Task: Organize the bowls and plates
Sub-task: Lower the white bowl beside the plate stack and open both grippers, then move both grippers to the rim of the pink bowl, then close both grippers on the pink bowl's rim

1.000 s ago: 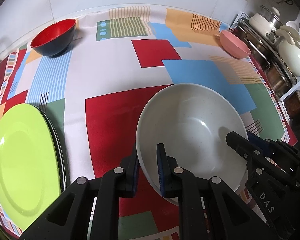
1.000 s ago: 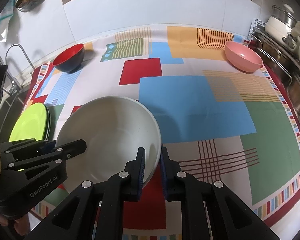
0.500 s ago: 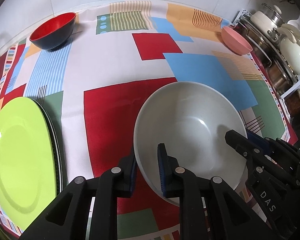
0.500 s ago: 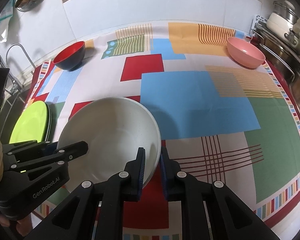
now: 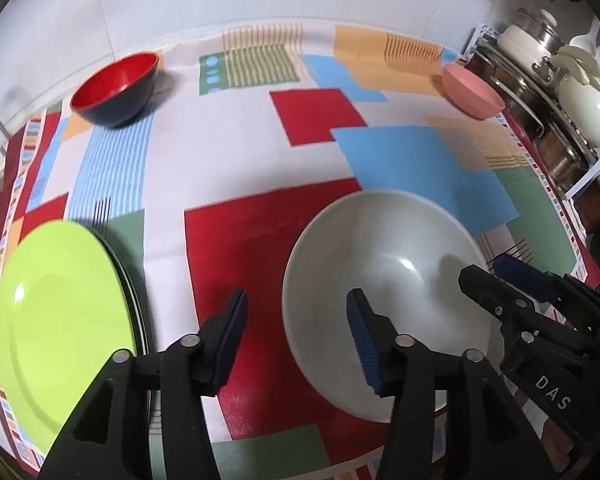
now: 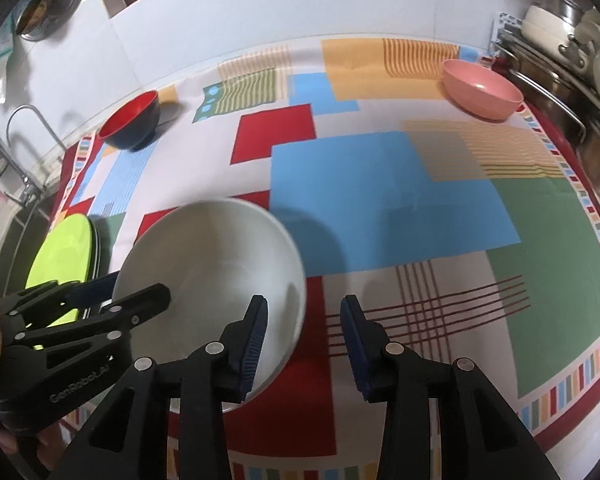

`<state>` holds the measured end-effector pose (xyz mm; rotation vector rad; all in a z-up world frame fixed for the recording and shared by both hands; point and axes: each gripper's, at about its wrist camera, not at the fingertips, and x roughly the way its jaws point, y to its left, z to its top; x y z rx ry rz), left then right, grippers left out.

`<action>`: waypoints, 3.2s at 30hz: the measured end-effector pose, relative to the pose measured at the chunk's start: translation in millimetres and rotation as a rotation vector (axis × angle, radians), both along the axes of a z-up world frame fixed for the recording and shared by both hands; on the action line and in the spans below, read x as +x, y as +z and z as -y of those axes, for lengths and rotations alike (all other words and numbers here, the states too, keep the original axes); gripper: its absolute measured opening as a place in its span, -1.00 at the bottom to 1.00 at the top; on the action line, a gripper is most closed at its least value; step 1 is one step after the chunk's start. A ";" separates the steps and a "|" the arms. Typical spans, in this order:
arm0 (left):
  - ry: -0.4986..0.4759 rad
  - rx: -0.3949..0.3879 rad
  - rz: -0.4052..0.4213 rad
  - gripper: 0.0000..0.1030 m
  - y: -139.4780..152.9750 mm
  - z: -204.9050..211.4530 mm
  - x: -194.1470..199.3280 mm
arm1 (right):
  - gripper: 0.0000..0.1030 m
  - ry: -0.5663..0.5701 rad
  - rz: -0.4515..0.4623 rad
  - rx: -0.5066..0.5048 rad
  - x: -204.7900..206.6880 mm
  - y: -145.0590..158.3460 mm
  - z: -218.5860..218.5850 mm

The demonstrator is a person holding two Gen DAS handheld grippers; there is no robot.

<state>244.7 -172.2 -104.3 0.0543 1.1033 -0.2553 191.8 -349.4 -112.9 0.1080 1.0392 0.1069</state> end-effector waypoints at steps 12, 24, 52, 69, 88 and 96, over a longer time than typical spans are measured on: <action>-0.106 0.007 0.115 0.18 38.1 33.3 29.6 | 0.05 -0.089 0.122 -0.031 14.0 34.1 31.5; -0.250 0.009 0.222 0.21 73.1 82.3 63.8 | 0.05 -0.191 0.223 -0.080 30.9 66.3 68.3; -0.487 0.032 0.286 0.21 75.1 219.3 201.8 | 0.05 -0.488 0.274 -0.130 134.9 66.8 190.2; -0.555 0.074 0.235 0.21 18.5 288.5 270.0 | 0.04 -0.556 0.217 -0.118 194.8 18.6 252.4; -0.578 0.058 0.109 -0.40 -21.4 332.6 302.2 | -0.30 -0.558 0.157 -0.107 225.8 -6.1 267.2; -0.601 0.058 0.092 -0.72 -23.6 339.6 300.2 | -0.60 -0.547 0.145 -0.092 230.0 -15.1 268.1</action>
